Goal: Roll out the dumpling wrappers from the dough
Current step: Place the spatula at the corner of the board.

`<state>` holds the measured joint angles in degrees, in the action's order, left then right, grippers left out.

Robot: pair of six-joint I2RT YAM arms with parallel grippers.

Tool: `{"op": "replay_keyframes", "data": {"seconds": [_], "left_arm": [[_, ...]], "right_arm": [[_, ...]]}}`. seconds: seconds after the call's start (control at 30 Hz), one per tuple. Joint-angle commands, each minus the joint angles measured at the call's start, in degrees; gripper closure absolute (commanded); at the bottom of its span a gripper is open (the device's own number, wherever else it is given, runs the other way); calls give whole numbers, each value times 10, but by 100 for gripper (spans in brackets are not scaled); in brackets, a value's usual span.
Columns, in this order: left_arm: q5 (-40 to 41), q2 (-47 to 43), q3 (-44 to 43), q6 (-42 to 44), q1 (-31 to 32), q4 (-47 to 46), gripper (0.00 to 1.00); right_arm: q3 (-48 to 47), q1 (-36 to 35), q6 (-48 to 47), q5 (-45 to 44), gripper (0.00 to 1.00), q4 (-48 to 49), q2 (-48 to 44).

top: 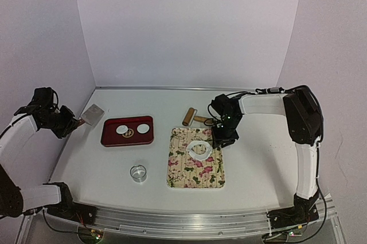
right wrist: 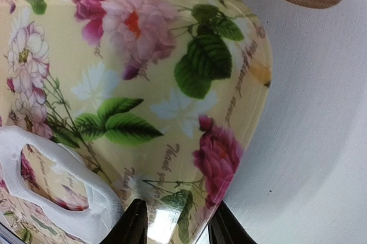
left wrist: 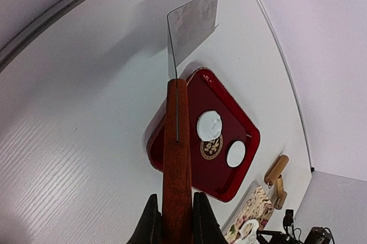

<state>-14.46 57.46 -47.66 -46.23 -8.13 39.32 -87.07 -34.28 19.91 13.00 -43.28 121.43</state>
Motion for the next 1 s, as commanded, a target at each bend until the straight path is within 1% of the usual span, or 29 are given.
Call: {"op": "replay_keyframes", "data": {"seconds": [0.0, 0.1, 0.13, 0.27, 0.37, 0.5, 0.57, 0.67, 0.73, 0.83, 0.97], "left_arm": [[4, 0, 37, -28, -4, -140, 100], [-13, -7, 91, -54, -6, -178, 100], [-18, -11, 107, -62, -6, -190, 100], [-33, -19, 158, -90, -6, -221, 100], [-46, -19, 173, -101, -6, -216, 99], [-41, -15, 179, -95, -7, -188, 88], [-35, -9, 189, -95, -9, -180, 76], [-28, -3, 202, -97, -10, -180, 69], [-15, -3, 204, -94, -9, -176, 65], [10, -4, 199, -83, -10, -156, 50], [50, -25, 179, -69, -9, -99, 27]], "right_arm": [[-4, -1, 7, -2, 77, -5, -34], [10, -1, 10, -11, 65, -5, -57], [13, -1, 10, -14, 59, -5, -66], [18, 3, 12, -21, 49, -6, -102], [21, 9, 13, -27, 41, -7, -129], [48, 26, 23, -44, 29, -5, -178], [67, 38, 25, -61, 23, 1, -210], [112, 63, 15, -90, 13, 22, -251], [143, 86, 7, -92, 8, 42, -275], [184, 132, -6, -72, 2, 70, -298], [218, 175, -21, -65, 2, 90, -337]]}}
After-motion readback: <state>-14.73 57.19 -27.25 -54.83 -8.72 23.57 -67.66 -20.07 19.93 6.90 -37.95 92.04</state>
